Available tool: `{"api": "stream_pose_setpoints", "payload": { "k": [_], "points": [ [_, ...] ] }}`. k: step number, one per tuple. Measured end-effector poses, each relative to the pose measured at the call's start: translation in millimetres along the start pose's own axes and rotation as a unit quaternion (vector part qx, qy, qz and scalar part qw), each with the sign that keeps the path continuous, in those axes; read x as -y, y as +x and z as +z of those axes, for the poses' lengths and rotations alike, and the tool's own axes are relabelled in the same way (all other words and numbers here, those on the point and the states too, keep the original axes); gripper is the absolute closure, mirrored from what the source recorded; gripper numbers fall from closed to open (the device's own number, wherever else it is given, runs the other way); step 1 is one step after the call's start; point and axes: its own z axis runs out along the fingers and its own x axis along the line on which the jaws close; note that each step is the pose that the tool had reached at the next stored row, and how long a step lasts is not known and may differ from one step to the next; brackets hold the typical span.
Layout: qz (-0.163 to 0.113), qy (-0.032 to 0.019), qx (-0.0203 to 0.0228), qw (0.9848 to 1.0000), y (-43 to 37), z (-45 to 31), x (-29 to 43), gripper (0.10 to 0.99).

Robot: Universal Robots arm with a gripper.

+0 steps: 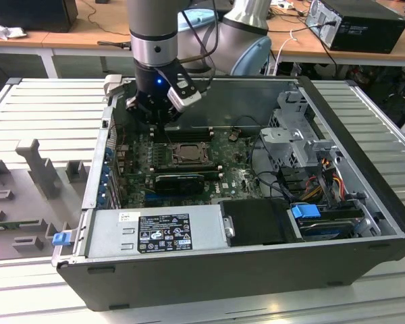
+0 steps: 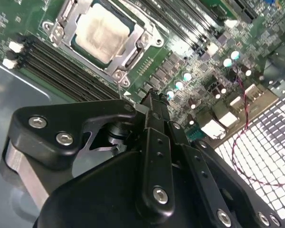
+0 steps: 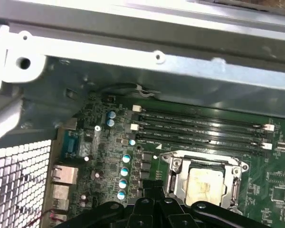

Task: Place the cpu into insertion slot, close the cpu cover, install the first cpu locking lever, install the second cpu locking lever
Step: 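Install the first cpu locking lever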

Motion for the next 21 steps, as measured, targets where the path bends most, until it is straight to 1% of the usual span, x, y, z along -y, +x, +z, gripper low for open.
{"api": "stream_pose_setpoints", "payload": {
  "k": [4, 8, 9, 12, 13, 15, 16, 18, 21],
  "points": [
    [0.0, -0.001, 0.0001, 1.0, 4.0, 0.1, -4.1, 0.98],
    [0.0, -0.0031, 0.0003, 1.0, 7.3, -0.4, -8.7, 0.98],
    [0.0, -0.0042, 0.0006, 1.0, 8.4, -0.7, -11.2, 0.98],
    [0.0, -0.0045, 0.0006, 1.0, 7.5, -0.8, -19.6, 0.98],
    [0.0, -0.0045, 0.0006, 1.0, 6.7, -0.7, -22.6, 0.98],
    [0.001, -0.0045, 0.0006, 1.0, 4.5, -0.5, -25.5, 0.98],
    [0.001, -0.0045, 0.0006, 1.0, 3.3, -0.5, -26.0, 0.98],
    [0.002, -0.0046, 0.0007, 1.0, -4.5, -0.2, -25.2, 0.98],
    [0.004, -0.0047, 0.0007, 1.0, -10.8, -0.1, -24.4, 0.98]
  ]
}}
